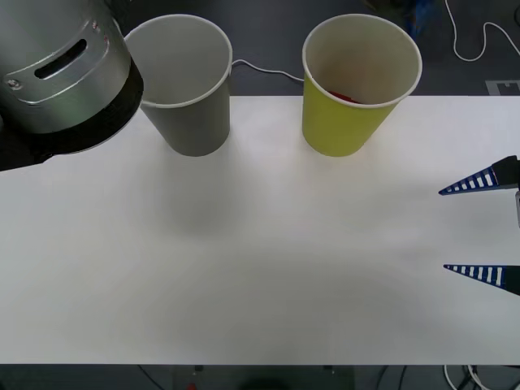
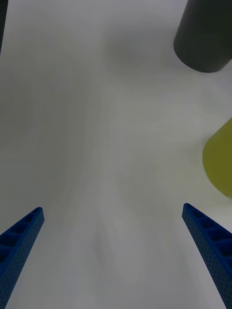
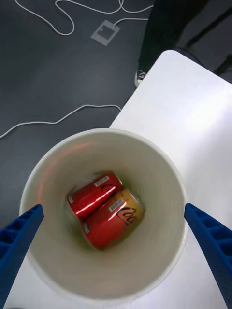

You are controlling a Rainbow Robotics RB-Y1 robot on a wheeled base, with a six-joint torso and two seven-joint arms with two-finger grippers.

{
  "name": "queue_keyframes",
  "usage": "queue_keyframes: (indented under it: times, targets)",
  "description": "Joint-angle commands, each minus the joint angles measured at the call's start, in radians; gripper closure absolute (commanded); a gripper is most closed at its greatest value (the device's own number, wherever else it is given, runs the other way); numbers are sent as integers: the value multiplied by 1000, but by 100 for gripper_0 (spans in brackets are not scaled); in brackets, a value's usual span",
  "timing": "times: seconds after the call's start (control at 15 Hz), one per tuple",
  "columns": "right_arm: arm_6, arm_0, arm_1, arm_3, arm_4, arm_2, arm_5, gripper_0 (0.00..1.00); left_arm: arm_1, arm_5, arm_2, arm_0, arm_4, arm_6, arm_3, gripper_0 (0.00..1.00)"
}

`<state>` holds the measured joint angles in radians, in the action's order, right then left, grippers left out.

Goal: Put the can into the green bin and the plastic bottle into the gray bin

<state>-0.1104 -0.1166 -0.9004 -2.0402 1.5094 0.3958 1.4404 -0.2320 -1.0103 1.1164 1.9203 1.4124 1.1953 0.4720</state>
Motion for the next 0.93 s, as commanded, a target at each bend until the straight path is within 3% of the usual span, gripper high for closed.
queue_keyframes:
  times: [0.07, 0.27, 0.53, 0.73, 0.93]
  targets:
    - [0, 0, 0, 0, 0, 0, 0, 0, -78, -122, -63, 0, -41, -89, 11, 0]
    - [0, 0, 0, 0, 0, 0, 0, 0, -181, -223, -87, 0, -81, -164, 62, 0]
    - [0, 0, 0, 0, 0, 0, 0, 0, -345, -335, -89, -14, -99, -175, 241, 0]
    - [0, 0, 0, 0, 0, 0, 0, 0, -440, -404, -93, -32, -128, -280, 284, 0]
    - [0, 0, 0, 0, 0, 0, 0, 0, -561, -452, -214, -144, -87, -346, 407, 0]
